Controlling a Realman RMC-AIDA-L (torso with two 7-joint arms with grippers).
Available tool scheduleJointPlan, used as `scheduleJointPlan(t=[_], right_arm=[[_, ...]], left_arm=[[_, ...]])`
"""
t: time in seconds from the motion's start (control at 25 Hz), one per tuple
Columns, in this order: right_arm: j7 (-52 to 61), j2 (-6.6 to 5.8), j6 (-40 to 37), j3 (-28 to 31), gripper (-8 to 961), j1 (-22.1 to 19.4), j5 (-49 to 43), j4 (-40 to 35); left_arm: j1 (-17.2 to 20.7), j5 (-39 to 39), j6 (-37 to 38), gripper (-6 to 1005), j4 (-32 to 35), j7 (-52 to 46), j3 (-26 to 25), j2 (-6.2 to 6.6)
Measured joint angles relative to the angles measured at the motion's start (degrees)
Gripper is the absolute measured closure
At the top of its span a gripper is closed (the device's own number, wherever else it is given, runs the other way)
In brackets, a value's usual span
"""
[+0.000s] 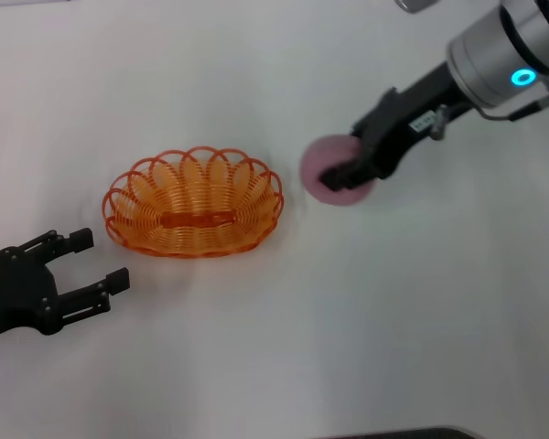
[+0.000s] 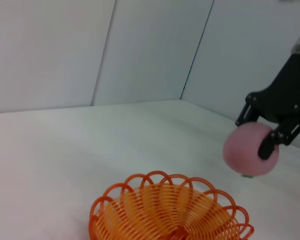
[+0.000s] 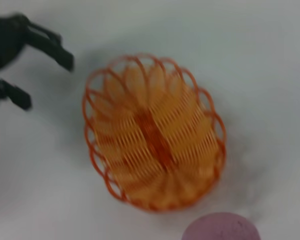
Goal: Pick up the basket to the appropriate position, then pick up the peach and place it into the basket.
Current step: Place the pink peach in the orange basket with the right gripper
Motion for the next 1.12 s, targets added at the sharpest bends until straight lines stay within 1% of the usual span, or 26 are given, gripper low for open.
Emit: scheduleJointPlan(t=[0.24,0.44,0.8,1.12], right_arm=[[-1.3,0.07,3.0,-1.7,497,0.7,5.2,0.6],[-2.0,-0.04,6.6,-5.7,484,1.1,8.4,3.1],[-3.0,0.1,15.6,-13.9,460,2.4,11.6,8.8],[-4.4,0.23,23.3,-19.3,440,2.6,15.0,10.5]], left_arm=[[-0.2,0.0,0.0,172,0.0,-0.1,0.0,0.0],[-0.4,0.0,0.0,172,-0.1,-0.1,0.1,0.0],[-0.5,0.0,0.5,172,-0.2,-0.5,0.0,0.0],[-0.5,-0.1,0.6,172,-0.3,-0.7,0.0,0.0]])
